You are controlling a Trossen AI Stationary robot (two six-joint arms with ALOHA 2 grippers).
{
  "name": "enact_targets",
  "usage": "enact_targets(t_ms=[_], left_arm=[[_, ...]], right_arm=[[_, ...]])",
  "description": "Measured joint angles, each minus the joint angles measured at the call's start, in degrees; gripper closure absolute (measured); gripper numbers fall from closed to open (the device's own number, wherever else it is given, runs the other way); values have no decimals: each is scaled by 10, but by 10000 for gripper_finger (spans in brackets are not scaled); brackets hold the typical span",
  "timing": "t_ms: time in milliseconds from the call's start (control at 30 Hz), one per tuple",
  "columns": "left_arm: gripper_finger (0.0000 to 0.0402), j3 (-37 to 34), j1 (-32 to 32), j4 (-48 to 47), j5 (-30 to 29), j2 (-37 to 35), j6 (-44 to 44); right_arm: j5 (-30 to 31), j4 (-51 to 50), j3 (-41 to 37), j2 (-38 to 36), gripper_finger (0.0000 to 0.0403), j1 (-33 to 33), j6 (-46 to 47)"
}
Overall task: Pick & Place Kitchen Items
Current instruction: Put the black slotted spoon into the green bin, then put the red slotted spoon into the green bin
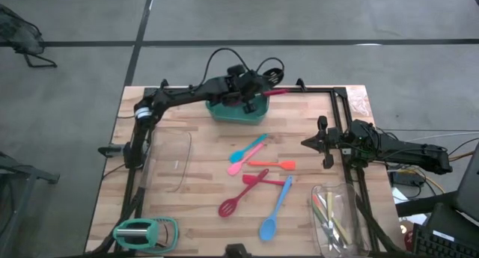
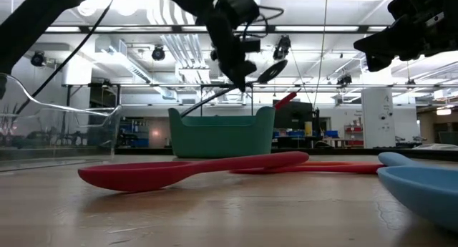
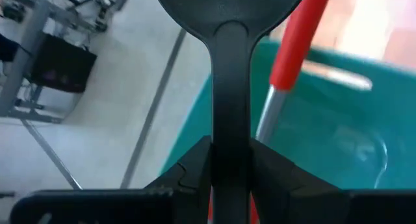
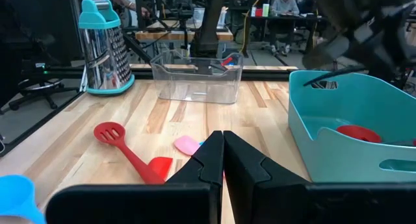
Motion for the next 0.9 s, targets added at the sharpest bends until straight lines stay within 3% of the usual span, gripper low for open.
enact_targets(t_ms=[633,900], left_arm=[[313,-77,3,-4,16,0,-56],[262,-54,3,-51,15,0,-72]], right_arm=[[0,0,0,0,394,0,0],[0,0,0,0,394,0,0]])
